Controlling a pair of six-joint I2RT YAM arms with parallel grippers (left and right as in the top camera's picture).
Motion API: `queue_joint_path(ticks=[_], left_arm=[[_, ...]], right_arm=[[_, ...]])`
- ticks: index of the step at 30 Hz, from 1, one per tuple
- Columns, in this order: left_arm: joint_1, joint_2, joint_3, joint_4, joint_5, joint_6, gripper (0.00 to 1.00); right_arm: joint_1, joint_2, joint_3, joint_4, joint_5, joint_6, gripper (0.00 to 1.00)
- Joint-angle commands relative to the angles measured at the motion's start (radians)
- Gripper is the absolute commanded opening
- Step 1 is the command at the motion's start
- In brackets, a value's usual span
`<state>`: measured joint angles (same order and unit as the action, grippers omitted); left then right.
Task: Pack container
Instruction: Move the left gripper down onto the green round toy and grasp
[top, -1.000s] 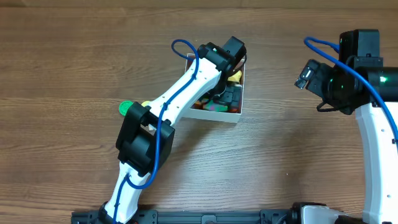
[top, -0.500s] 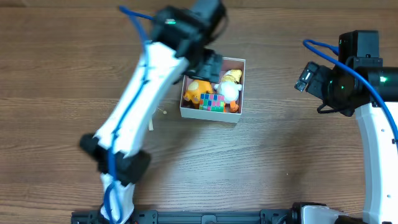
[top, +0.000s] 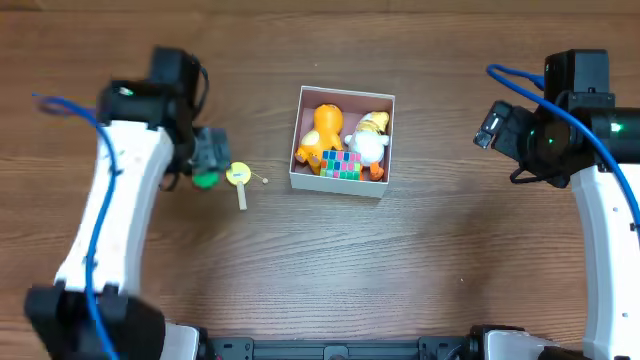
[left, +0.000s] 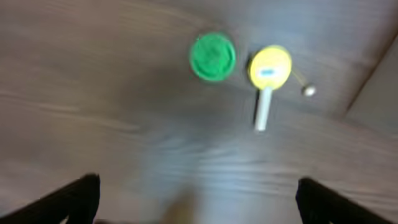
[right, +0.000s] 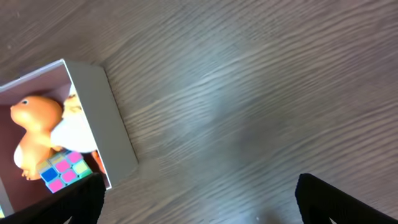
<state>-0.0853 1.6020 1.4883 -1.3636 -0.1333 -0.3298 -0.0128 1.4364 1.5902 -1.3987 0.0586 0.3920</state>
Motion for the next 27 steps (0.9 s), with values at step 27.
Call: queue_joint_path(ticks=[27], left_arm=[[0.101,0.307,-0.303,0.549,0.0,0.272,0.96]], right_arm=[[-0.003,0.002,-0.002,0.021,0.008,0.0,1.0]])
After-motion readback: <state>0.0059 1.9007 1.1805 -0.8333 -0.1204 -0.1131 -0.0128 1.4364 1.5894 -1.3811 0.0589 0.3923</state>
